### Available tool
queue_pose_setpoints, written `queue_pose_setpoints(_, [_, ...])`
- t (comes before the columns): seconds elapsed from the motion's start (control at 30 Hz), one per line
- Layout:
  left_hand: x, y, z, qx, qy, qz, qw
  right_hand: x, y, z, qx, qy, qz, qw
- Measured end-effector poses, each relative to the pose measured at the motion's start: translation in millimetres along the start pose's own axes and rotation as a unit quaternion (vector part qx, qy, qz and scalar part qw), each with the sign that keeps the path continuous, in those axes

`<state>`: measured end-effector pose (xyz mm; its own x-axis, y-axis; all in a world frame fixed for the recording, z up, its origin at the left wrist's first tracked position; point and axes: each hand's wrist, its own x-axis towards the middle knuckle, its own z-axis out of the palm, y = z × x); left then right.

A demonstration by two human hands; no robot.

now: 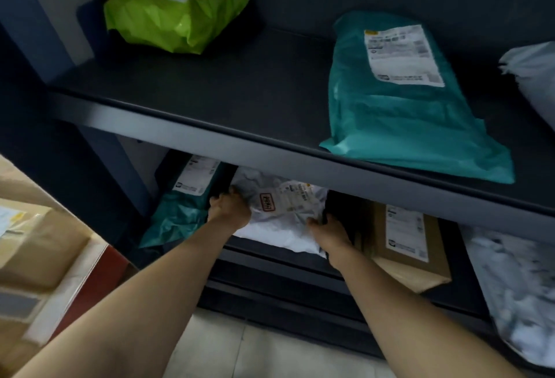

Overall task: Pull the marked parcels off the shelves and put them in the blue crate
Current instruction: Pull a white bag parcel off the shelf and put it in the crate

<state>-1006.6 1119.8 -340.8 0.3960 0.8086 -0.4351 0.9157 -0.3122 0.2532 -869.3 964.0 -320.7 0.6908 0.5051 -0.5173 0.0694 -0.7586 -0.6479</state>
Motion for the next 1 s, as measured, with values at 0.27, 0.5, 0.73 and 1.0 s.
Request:
queue_pose_setpoints(0.27, [-8.4, -7.5, 12.8, -0.166, -0.017, -0.038, 0.985, -10.6, 4.4, 9.8, 0.085, 0.109, 0.068, 0.988])
queue_pose_setpoints(0.5, [-64.5, -14.9, 25.5, -0.304, 0.109, 0.01, 0.946, -48.5, 29.3, 15.7, 0.18, 0.143, -0.004, 0.973])
queue_pose_setpoints(0.73, [-157.7, -23.9, 41.3, -0.367, 0.215, 0.013, 0.905, -114.6, 52.6, 6.5, 0.143, 0.2, -0.128, 0.961])
queue_pose_setpoints(1.0, [-270.5, -19.7, 35.5, -0.378, 0.301, 0.019, 0.875, -209.5, 83.7, -24.7, 0.167, 0.216, -0.223, 0.936])
